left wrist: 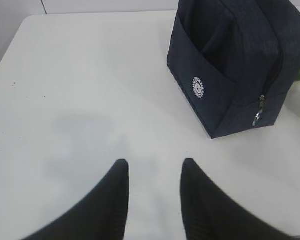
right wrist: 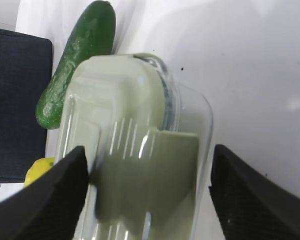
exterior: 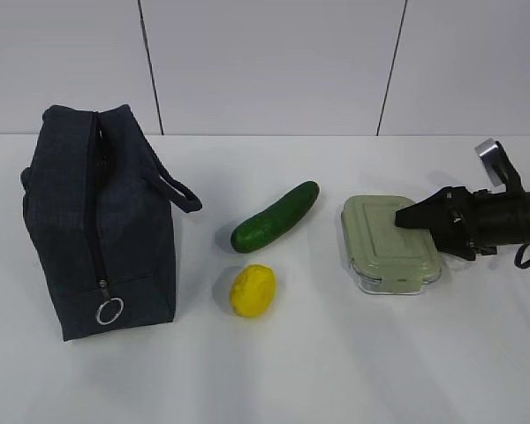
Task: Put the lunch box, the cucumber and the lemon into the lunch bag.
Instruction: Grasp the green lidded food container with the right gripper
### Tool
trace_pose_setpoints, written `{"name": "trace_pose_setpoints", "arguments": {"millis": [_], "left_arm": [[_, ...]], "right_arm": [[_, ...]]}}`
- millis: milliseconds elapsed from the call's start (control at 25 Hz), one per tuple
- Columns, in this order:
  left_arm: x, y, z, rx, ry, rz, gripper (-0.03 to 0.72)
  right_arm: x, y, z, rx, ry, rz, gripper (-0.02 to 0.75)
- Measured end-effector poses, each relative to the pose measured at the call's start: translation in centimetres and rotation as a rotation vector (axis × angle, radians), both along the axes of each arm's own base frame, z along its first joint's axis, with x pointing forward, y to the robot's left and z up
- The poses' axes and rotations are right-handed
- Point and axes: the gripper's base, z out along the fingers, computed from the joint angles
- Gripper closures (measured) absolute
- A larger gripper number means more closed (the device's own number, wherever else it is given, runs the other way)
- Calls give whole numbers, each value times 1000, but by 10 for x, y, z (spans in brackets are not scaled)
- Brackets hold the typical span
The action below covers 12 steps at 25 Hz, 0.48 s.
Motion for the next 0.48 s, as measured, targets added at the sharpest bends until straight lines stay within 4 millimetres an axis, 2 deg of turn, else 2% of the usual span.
{"name": "trace_pose_setpoints", "arguments": {"millis": [240, 400, 480], "left_arm": [[0, 0, 0, 0, 0, 0, 448], [0, 0, 0, 0, 0, 0, 448], [0, 0, 0, 0, 0, 0, 448]], "right_arm": [[0, 0, 0, 4, -1, 1, 172], [1, 1, 2, 15, -5, 1, 272], [1, 1, 2, 21, -7, -3, 295]]}}
